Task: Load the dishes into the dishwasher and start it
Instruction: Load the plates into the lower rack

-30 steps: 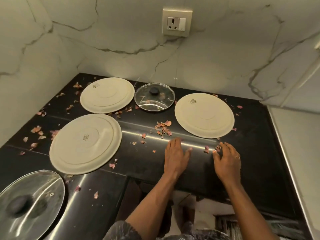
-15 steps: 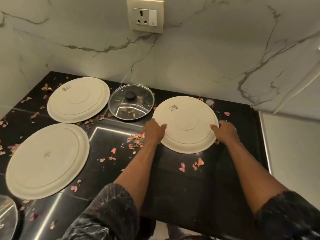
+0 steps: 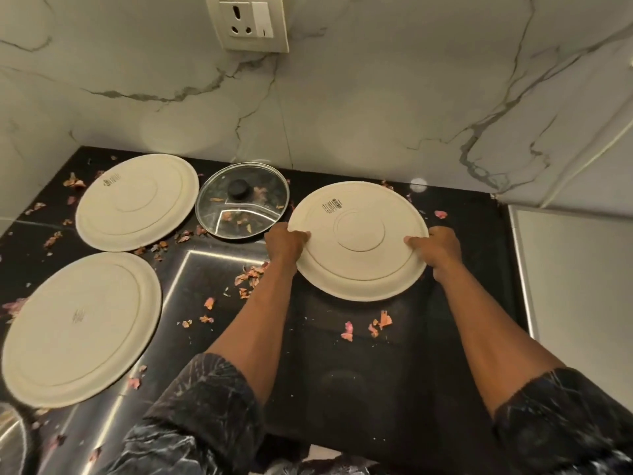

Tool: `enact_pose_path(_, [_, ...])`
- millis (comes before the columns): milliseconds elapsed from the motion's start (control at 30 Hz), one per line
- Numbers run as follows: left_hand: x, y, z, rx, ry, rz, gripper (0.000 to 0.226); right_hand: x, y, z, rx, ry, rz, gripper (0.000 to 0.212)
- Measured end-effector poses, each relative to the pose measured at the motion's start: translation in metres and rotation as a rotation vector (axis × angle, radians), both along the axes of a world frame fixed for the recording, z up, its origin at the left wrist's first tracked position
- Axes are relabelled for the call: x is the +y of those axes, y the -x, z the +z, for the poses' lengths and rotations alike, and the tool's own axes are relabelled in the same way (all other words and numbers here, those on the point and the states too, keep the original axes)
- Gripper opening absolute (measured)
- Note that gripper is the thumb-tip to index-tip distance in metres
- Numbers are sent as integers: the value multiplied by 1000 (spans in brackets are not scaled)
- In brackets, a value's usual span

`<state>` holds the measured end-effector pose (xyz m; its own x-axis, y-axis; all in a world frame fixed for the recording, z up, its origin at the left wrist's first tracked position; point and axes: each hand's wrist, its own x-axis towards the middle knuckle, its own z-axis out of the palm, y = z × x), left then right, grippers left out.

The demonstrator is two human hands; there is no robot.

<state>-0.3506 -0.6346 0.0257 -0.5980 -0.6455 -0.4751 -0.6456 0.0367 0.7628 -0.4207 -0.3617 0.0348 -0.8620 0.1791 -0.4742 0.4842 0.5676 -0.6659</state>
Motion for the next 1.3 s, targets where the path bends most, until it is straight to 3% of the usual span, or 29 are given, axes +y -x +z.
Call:
enact_pose_path(200, [-5, -34, 24, 196, -196, 0, 42, 8, -27, 20, 95, 182, -39, 52])
enact_pose_path(433, [-26, -106, 4, 134, -165, 31, 45, -18, -104, 21, 136, 201, -95, 45])
enact_pose_path(567, [-33, -135, 2, 125, -102, -52, 50, -32, -152, 20, 149, 191, -151, 53])
enact_pose_path(800, [-25, -171, 3, 66, -243, -287, 52, -3, -239, 29, 283, 131, -283, 49])
enact_pose_path(1133, [57, -217, 14, 178, -323, -545, 26, 70, -366, 29, 399, 54, -543, 54])
enact_pose_path(1300, [113, -229, 28, 218, -293, -699, 35, 118, -418, 30, 428, 48, -656, 50])
